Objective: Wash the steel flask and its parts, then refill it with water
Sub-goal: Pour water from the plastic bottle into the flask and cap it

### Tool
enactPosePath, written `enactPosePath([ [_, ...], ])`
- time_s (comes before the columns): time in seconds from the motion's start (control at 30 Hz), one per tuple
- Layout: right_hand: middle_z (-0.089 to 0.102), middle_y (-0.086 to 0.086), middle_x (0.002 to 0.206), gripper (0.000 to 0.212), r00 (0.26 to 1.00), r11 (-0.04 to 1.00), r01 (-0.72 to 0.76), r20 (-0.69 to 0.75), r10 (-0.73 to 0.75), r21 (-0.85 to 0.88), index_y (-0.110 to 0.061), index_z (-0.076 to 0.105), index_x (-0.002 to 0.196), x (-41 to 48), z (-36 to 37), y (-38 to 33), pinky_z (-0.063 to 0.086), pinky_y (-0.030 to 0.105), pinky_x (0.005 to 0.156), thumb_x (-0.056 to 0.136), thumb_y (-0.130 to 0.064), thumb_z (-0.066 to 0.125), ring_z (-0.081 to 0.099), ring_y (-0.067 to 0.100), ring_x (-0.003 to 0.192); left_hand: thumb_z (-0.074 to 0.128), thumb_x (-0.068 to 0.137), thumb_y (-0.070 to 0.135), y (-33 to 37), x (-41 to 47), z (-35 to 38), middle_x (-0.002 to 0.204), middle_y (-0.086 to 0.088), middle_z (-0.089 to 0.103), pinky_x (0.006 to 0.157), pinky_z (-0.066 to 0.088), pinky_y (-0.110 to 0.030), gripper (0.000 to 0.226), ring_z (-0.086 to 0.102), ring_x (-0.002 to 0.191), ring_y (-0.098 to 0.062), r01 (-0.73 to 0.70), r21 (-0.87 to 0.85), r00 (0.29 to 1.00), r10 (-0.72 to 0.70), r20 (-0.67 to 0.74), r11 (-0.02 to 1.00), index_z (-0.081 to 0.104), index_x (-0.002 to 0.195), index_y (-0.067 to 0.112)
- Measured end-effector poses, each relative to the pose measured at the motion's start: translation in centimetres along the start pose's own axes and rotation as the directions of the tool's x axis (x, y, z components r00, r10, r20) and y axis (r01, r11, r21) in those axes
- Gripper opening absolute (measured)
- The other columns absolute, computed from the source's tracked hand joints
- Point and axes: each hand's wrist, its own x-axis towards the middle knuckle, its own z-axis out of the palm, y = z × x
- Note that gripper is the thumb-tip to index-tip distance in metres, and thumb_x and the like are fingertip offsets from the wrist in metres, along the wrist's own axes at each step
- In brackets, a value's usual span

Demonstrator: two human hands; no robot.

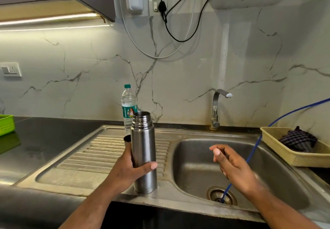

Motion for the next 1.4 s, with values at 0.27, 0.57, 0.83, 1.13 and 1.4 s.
enactPosePath([
  [0.27,0.069,-0.007,0.096,0.015,0.999,0.999,-0.022,0.042,0.024,-0.044,-0.042,0.067,0.106,2.7,2.1,-3.1,0.047,0.020,0.068,0.095,-0.050,0.061,0.065,0.005,0.084,0.058,0.085,0.073,1.8,4.9,-6.3,0.110,0.011,0.074,0.094,0.056,-0.049,0.047,0.069,0.106,-0.012,-0.068,-0.109,0.935,0.026,-0.354,0.992,0.056,0.122,0.042],
  [0.57,0.066,-0.019,0.094,0.024,0.990,0.913,0.088,0.140,-0.034,-0.399,-0.050,0.060,0.118,6.3,7.4,-1.3,0.050,0.014,0.073,0.095,-0.044,0.066,0.062,-0.003,0.086,0.084,0.080,0.040,1.3,20.9,-9.5,0.140,-0.012,0.053,0.091,0.048,-0.036,0.083,0.057,0.117,-0.027,0.135,0.215,0.925,-0.045,-0.378,0.967,0.037,0.145,0.017],
  [0.83,0.061,-0.029,0.103,0.031,0.964,0.912,0.132,0.263,-0.027,-0.389,-0.056,0.057,0.123,7.6,6.9,0.0,0.050,0.016,0.075,0.095,-0.047,0.066,0.061,-0.001,0.083,0.094,0.059,0.051,-3.5,26.8,-10.1,0.120,-0.008,0.069,0.101,0.053,-0.047,0.086,0.067,0.110,-0.027,0.236,0.202,0.956,-0.189,-0.226,0.951,0.056,0.128,0.017],
  [1.13,0.066,-0.019,0.098,0.031,0.973,0.933,0.097,0.230,-0.016,-0.348,-0.054,0.059,0.124,7.9,7.2,0.8,0.051,0.017,0.074,0.094,-0.047,0.066,0.060,0.000,0.076,0.085,0.080,0.040,-2.1,26.0,-10.0,0.099,-0.010,0.074,0.074,0.050,-0.034,0.033,0.065,0.083,-0.021,0.141,0.423,0.930,0.026,-0.367,0.895,0.066,0.095,0.019],
  [1.4,0.062,-0.028,0.099,0.030,0.993,0.937,0.039,0.114,0.001,-0.348,-0.053,0.058,0.124,7.6,6.4,-0.6,0.055,0.021,0.077,0.096,-0.044,0.064,0.062,0.003,0.076,0.087,0.075,0.044,10.4,23.9,-15.2,0.105,-0.002,0.070,0.085,0.050,-0.035,0.047,0.064,0.094,-0.020,-0.090,0.396,0.852,0.276,-0.444,0.914,0.070,0.110,0.018],
])
